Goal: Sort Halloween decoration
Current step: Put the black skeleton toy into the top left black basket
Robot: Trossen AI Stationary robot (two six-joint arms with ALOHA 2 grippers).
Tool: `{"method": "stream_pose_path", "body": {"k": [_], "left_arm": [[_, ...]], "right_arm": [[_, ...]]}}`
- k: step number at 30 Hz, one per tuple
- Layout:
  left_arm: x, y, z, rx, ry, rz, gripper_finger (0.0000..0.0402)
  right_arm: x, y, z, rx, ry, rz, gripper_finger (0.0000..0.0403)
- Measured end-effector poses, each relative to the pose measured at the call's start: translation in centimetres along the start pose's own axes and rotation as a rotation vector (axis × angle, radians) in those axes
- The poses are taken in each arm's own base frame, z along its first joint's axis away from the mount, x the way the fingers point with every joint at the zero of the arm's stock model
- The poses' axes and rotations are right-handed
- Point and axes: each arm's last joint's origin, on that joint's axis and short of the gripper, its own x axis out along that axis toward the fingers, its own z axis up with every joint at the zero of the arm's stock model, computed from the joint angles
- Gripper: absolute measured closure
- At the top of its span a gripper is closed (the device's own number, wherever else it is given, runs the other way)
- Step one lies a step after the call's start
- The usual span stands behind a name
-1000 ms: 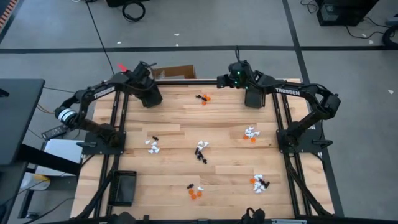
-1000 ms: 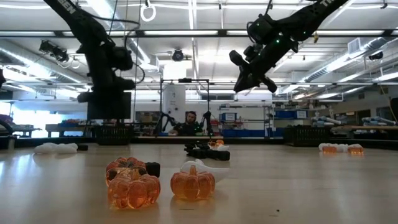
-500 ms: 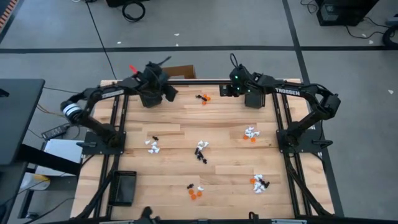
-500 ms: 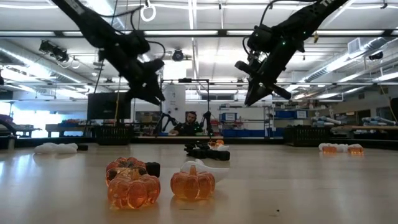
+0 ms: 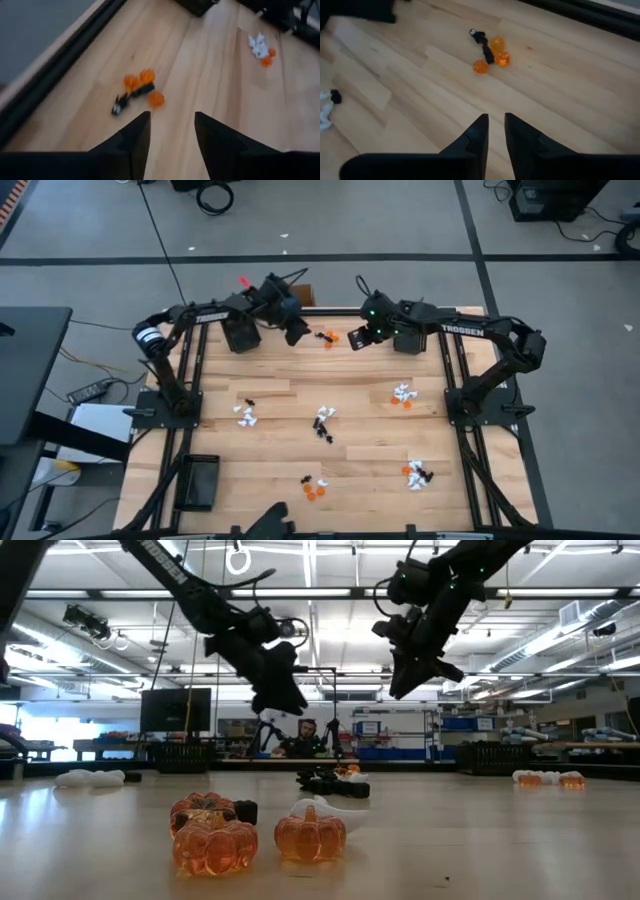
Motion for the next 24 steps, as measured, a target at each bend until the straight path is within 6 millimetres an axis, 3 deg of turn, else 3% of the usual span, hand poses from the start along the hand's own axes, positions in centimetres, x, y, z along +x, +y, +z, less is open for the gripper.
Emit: {"method": "stream_pose_path", "body": {"k": [4, 9, 12, 16, 24], "left_arm": [[1.2, 0.5, 0.9, 0.163, 0.001, 0.025, 0.0218], [1.9, 0.9, 0.4, 0.124, 0.045, 0.073, 0.0214], [2.1, 0.4, 0.2, 0.203, 0.069, 0.056, 0.0223], [2.7, 0.2, 0.2, 0.333, 0.065, 0.038, 0.0231], [6.2, 1.9, -1.5, 0.324, 0.168, 0.034, 0.0232]], "right_arm": [[0.0, 0.3, -0.4, -0.048, 0.008, -0.018, 0.0296], [-0.1, 0.3, -0.6, -0.088, -0.059, -0.156, 0.0246], [-0.1, 0.2, -0.7, -0.101, -0.073, -0.196, 0.0226], [-0.1, 0.2, -0.7, -0.081, -0.042, -0.158, 0.022], [-0.1, 0.1, -1.0, -0.068, -0.002, -0.146, 0.0221]]}}
